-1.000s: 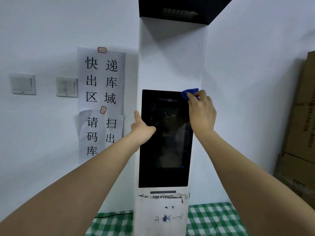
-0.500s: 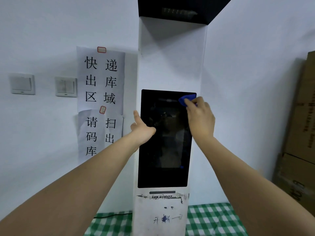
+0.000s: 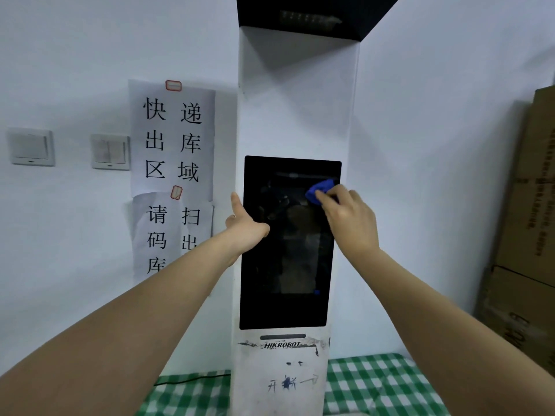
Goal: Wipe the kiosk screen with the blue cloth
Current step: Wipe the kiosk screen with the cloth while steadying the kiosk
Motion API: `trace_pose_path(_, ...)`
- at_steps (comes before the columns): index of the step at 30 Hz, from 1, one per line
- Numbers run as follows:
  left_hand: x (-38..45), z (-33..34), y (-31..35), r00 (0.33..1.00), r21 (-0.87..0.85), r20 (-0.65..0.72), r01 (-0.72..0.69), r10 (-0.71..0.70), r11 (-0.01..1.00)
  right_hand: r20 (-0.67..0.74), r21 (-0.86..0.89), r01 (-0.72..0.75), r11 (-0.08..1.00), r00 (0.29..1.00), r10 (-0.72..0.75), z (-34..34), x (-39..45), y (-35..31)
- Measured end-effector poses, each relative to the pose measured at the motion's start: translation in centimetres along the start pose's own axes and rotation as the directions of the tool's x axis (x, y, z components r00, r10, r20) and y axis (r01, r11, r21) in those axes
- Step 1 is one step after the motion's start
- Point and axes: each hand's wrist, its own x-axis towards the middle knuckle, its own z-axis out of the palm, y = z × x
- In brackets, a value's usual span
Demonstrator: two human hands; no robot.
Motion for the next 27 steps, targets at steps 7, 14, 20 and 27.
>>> trace_pose_path(7,-0.1,0.0,0.0,1.000,0.002,0.007,0.007,-0.007,1.000,0.005,0.096,-0.349,0.932,0.937,0.351,-1.5,3.5,1.0)
trace_pose_path(14,0.2,0.1,-0.1,1.000,-0.005,-0.008,0.010,-0.010,1.000,-0.016,0.054,-0.143,0.988,0.989,0.144,0.3,-1.1,-0.1)
trace_pose_path(20,0.1,0.3,-0.1,1.000,-0.020,-0.009,0.009,-0.009,1.000,0.005,0.085,-0.313,0.946,0.950,0.313,-1.4,3.1,1.7)
trace_pose_path(27,0.1,0.1,-0.2,1.000,-0.032,0.000,-0.009,0.009,0.999,-0.002,0.060,-0.071,0.996,0.997,0.071,0.4,-0.9,-0.8)
